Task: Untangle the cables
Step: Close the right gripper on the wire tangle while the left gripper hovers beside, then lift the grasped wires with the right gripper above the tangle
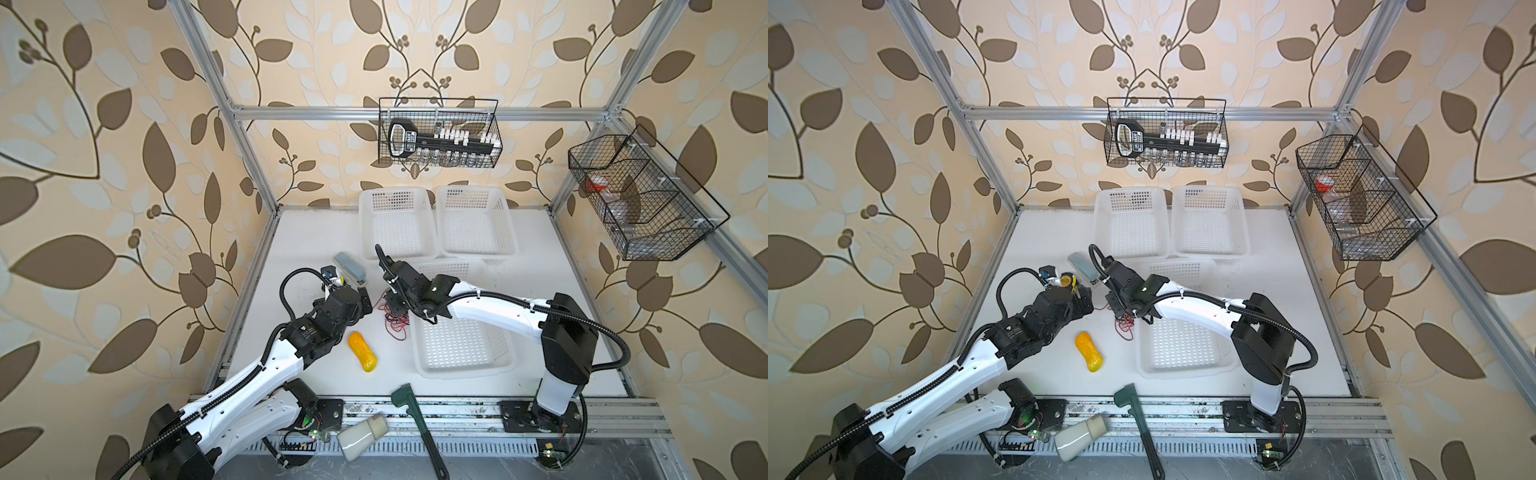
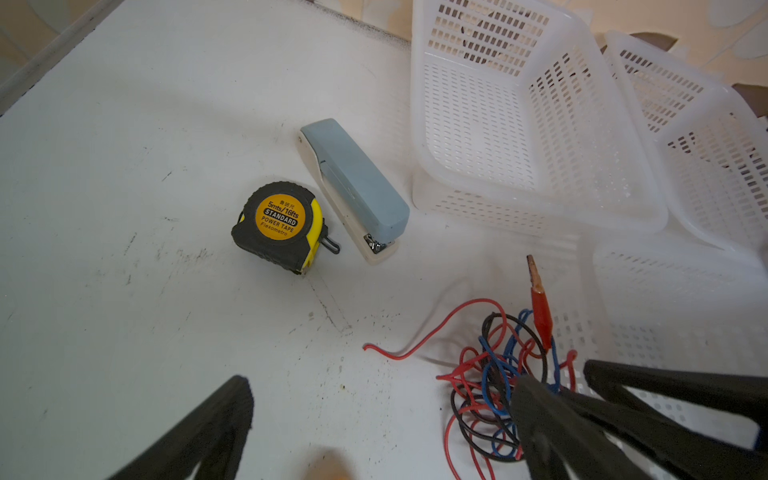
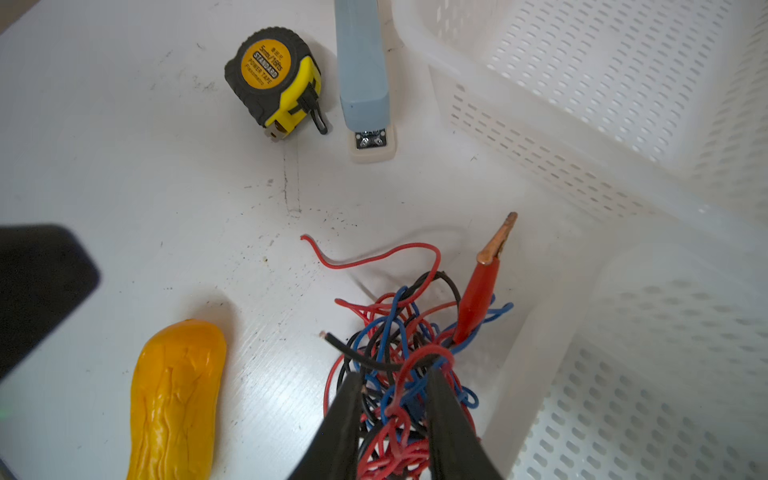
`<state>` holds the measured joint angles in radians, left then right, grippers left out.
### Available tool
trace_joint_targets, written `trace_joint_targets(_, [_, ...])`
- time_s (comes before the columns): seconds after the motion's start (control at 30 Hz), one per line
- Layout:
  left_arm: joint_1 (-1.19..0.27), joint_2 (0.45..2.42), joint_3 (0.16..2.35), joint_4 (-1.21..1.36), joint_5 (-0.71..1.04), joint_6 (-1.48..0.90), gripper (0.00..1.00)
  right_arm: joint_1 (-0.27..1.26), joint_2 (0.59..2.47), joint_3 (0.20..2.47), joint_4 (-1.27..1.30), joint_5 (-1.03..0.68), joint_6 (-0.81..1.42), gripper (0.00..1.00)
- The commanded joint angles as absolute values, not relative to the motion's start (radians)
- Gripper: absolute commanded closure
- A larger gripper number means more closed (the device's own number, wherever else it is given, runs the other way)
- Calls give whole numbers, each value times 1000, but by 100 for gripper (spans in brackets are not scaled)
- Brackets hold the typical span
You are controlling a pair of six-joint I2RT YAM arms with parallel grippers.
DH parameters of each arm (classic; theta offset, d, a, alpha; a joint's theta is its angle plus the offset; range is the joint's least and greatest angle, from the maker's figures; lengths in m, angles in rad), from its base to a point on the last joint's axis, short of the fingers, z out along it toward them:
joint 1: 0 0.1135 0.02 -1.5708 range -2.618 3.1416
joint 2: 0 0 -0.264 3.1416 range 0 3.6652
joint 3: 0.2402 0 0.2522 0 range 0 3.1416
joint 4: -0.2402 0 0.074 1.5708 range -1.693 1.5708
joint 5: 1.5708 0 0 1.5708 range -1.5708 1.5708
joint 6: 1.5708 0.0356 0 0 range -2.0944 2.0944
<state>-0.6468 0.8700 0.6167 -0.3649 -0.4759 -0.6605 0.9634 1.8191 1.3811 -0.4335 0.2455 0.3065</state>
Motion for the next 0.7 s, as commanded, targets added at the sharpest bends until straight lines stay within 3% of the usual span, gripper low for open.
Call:
trace_joint_targets(0.0, [-642,859,609,-358,-503,-674,1,956,1856,1371,-437,263,325,72])
trace_joint_targets(0.13, [-642,854,604,-356,-504,-676,1,954,1877,1379,-427,261,330,78])
trace_joint_targets(0.27, [-642,852,598,-354,-503,-675,1,953,1877,1378,-410,243,333,100])
trace_joint_targets(0.5, [-640,852,590,-338,-492,-663,1,931,1769,1359,-367,109,284,100])
trace_joint_targets(0.67, [-640,857,566,-234,-374,-609,1,870,1647,1312,-302,-18,268,100])
